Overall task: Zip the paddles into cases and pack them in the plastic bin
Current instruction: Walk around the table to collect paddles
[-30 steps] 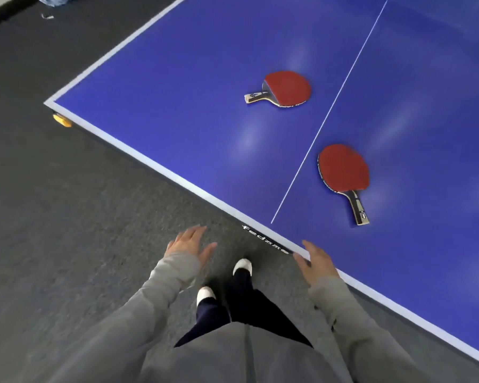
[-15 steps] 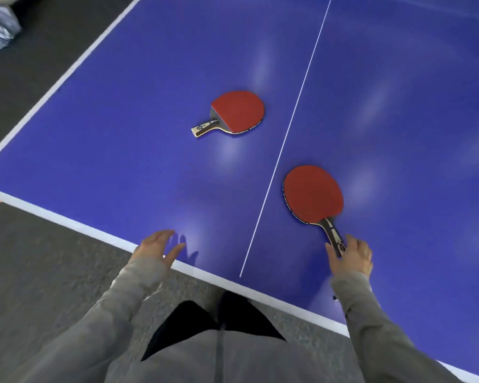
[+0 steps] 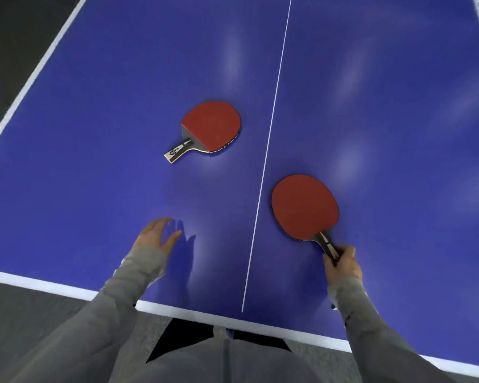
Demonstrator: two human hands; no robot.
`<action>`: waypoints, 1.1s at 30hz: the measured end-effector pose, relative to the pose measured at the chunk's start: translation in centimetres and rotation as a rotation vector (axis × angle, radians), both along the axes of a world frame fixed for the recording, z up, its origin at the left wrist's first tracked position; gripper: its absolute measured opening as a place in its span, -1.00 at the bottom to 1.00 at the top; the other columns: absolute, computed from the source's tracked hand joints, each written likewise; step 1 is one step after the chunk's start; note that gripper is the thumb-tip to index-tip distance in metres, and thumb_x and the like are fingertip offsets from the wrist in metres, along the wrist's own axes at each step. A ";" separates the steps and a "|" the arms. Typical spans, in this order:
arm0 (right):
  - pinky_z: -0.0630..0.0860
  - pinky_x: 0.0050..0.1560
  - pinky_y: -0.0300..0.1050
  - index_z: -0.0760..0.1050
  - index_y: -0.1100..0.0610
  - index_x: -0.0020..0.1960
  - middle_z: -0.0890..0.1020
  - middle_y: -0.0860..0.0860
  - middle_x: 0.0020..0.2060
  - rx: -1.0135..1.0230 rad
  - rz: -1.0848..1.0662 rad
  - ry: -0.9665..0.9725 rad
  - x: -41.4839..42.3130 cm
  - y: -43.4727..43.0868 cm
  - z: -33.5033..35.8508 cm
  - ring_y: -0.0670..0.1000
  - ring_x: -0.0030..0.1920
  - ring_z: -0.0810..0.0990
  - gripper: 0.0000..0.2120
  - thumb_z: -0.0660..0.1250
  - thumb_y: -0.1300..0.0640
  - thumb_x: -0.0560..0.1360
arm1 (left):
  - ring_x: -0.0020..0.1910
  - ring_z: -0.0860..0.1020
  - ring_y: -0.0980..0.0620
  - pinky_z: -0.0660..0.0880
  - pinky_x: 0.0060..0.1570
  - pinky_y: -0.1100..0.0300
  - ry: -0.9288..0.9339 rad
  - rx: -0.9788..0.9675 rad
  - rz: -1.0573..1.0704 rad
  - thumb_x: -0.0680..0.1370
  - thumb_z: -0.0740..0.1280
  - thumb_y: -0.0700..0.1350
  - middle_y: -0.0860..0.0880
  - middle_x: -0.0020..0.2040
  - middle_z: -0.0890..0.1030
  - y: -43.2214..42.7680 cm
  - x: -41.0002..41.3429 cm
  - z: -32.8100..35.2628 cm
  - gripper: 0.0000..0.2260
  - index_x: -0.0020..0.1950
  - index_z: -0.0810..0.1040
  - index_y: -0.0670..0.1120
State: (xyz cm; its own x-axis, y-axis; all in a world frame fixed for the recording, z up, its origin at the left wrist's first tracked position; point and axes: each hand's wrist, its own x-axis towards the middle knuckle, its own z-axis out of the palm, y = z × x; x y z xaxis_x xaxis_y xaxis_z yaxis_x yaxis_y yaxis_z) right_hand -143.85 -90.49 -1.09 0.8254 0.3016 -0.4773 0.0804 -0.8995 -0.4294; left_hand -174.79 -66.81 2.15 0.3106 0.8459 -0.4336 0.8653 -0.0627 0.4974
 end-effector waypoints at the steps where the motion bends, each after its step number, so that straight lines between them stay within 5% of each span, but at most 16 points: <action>1: 0.52 -0.03 0.11 0.34 0.15 0.16 0.58 0.18 -0.09 -0.003 -0.005 0.005 -0.3 0.1 0.3 0.28 -0.08 0.55 -0.73 0.30 0.12 0.52 | 0.40 0.32 -0.11 0.21 0.38 0.12 -0.005 0.007 -0.008 0.56 0.30 -0.04 -0.13 0.42 0.36 1.6 0.3 -0.2 -0.53 0.44 0.32 -0.12; 7: 0.48 -0.17 0.04 0.35 0.12 0.10 0.51 0.02 -0.29 0.086 -0.187 -0.048 -2.9 3.3 1.7 0.20 -0.24 0.50 -0.77 0.32 0.10 0.51 | 0.50 0.10 -0.09 0.16 0.44 -0.02 -0.028 0.096 -0.070 0.55 0.30 0.00 -0.07 0.53 0.12 12.5 3.4 -1.4 -0.38 0.53 0.10 -0.08; 12: 0.38 -0.29 -0.12 0.35 0.12 0.09 0.46 -0.10 -0.36 0.150 -0.371 -0.105 -4.9 6.8 2.1 0.03 -0.36 0.45 -0.76 0.33 0.10 0.51 | 0.41 0.21 -0.15 0.27 0.33 -0.07 0.087 0.104 -0.161 0.50 0.36 0.06 -0.14 0.43 0.27 19.6 7.5 -3.4 -0.33 0.50 0.16 -0.12; 16: 0.45 -0.15 -0.01 0.36 0.12 0.11 0.47 -0.13 -0.32 0.163 -0.456 -0.113 -6.1 8.4 1.8 0.15 -0.23 0.49 -0.74 0.35 0.10 0.49 | 0.24 0.37 -0.15 0.43 0.13 -0.05 0.121 0.114 -0.220 0.43 0.44 0.08 -0.13 0.24 0.42 21.5 9.8 -5.0 -0.46 0.29 0.38 -0.13; 19: 0.40 -0.14 -0.04 0.35 0.11 0.10 0.51 -0.04 -0.25 0.172 -0.495 -0.124 -6.9 8.9 1.6 0.16 -0.20 0.49 -0.74 0.35 0.10 0.49 | -0.03 0.51 -0.15 0.46 -0.22 0.08 0.072 0.044 -0.178 0.41 0.46 -0.01 -0.11 0.04 0.51 22.2 10.7 -5.1 -0.67 0.04 0.46 -0.12; 23: 0.43 -0.12 -0.01 0.36 0.13 0.10 0.54 0.01 -0.18 0.181 -0.504 -0.138 -7.6 9.3 1.8 0.16 -0.19 0.49 -0.74 0.36 0.11 0.49 | -0.40 0.53 -0.09 0.54 -0.44 0.13 -0.058 -0.227 -0.116 0.35 0.42 -0.06 -0.05 -0.39 0.54 22.2 11.4 -4.7 -0.87 -0.28 0.51 -0.08; 25: 0.44 -0.11 0.00 0.36 0.13 0.11 0.53 0.01 -0.19 0.189 -0.496 -0.135 -8.0 9.5 2.0 0.16 -0.19 0.50 -0.74 0.36 0.12 0.49 | -0.39 0.54 -0.04 0.48 -0.47 0.23 -0.203 -0.379 -0.061 0.39 0.41 -0.15 -0.03 -0.43 0.55 21.2 12.1 -4.4 -0.91 -0.29 0.52 -0.06; 33: 0.35 -0.14 -0.10 0.37 0.14 0.11 0.51 -0.07 -0.22 0.294 -0.479 -0.061 -10.4 10.6 2.9 0.09 -0.19 0.49 -0.76 0.36 0.15 0.50 | -0.68 0.33 0.20 0.30 -0.62 0.38 -0.435 -0.441 0.231 0.49 0.32 -0.30 -0.08 -0.46 0.42 12.7 11.0 -2.1 -0.80 -0.27 0.39 -0.09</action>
State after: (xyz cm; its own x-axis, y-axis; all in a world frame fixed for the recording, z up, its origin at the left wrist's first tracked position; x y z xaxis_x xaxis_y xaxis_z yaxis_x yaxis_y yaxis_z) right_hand -154.26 -79.87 1.85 0.9261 -0.0006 -0.3772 -0.2752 -0.6848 -0.6747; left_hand -163.81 -54.12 0.05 0.3672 0.6837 -0.6306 0.5466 0.3899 0.7411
